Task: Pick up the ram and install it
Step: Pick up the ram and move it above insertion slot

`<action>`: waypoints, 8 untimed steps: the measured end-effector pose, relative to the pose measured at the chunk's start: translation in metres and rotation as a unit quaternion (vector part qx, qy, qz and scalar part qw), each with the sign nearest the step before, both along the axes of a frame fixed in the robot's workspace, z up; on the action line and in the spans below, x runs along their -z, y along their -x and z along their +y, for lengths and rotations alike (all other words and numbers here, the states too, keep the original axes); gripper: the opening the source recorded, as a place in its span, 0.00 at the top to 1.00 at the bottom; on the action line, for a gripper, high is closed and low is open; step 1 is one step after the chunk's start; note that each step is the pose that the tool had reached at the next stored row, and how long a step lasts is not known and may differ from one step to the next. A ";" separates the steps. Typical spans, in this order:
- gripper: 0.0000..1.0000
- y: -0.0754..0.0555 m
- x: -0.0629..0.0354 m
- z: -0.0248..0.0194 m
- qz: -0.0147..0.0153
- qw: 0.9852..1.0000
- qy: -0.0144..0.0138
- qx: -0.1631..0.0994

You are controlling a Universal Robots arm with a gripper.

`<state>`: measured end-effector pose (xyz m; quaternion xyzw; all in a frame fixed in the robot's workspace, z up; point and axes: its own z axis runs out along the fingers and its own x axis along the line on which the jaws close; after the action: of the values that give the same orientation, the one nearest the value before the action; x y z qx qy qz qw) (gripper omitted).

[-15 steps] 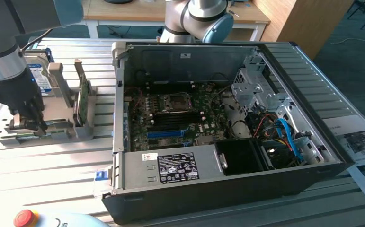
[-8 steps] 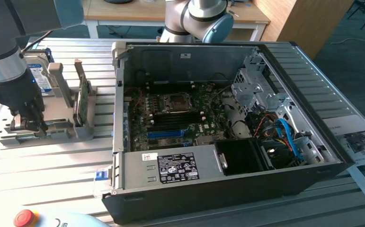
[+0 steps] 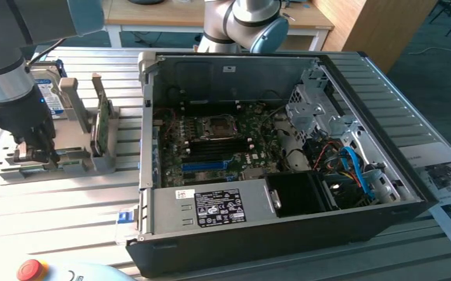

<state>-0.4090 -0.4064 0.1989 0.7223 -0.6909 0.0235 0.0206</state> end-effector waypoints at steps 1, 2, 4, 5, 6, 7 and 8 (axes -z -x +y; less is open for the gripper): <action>0.76 0.000 0.0000 0.0000 0.000 1.000 0.000 0.000; 0.76 -0.001 0.0000 0.0000 0.000 1.000 0.000 0.000; 0.76 -0.001 0.0000 0.0000 0.000 1.000 0.000 0.000; 0.76 -0.001 -0.0001 0.0000 0.000 1.000 0.000 0.000; 0.76 -0.001 -0.0003 -0.0001 0.000 1.000 0.000 0.000; 0.76 -0.001 -0.0003 0.0000 0.000 1.000 0.000 0.000; 0.76 -0.001 -0.0003 0.0000 0.000 1.000 0.000 0.000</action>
<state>-0.4079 -0.4065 0.1992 0.7223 -0.6909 0.0235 0.0206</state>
